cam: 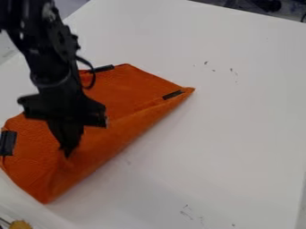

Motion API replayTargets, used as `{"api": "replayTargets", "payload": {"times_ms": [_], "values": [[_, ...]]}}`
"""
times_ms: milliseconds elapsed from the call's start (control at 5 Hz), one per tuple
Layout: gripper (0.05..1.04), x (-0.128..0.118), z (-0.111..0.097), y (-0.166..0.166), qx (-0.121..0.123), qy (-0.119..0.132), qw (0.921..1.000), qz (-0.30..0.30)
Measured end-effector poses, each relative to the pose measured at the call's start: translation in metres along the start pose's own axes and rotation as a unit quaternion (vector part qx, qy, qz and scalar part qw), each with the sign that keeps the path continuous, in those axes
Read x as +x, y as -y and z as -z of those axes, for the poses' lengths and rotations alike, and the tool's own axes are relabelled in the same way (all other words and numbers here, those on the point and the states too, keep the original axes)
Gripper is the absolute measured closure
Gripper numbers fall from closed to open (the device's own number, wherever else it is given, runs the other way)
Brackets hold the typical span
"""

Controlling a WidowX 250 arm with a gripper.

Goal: Unfold the cloth from top left to bottom right

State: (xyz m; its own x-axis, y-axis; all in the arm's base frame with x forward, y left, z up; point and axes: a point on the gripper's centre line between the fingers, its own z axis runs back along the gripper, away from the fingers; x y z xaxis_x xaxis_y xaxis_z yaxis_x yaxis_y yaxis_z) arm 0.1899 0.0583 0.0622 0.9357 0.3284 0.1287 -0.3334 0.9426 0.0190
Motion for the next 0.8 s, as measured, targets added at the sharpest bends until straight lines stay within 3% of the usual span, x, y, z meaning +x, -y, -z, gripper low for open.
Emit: {"api": "replayTargets", "payload": {"times_ms": [200,400,600,800], "values": [[1.017,-0.018,0.008,0.017,-0.003,0.004,1.0000,0.000],[0.994,-0.023,0.011,0.026,0.003,0.025,0.9996,0.014],[0.827,-0.030,0.015,0.031,-0.003,0.026,0.9996,-0.002],[0.549,-0.039,0.010,0.038,-0.015,0.019,0.9994,-0.024]]}}
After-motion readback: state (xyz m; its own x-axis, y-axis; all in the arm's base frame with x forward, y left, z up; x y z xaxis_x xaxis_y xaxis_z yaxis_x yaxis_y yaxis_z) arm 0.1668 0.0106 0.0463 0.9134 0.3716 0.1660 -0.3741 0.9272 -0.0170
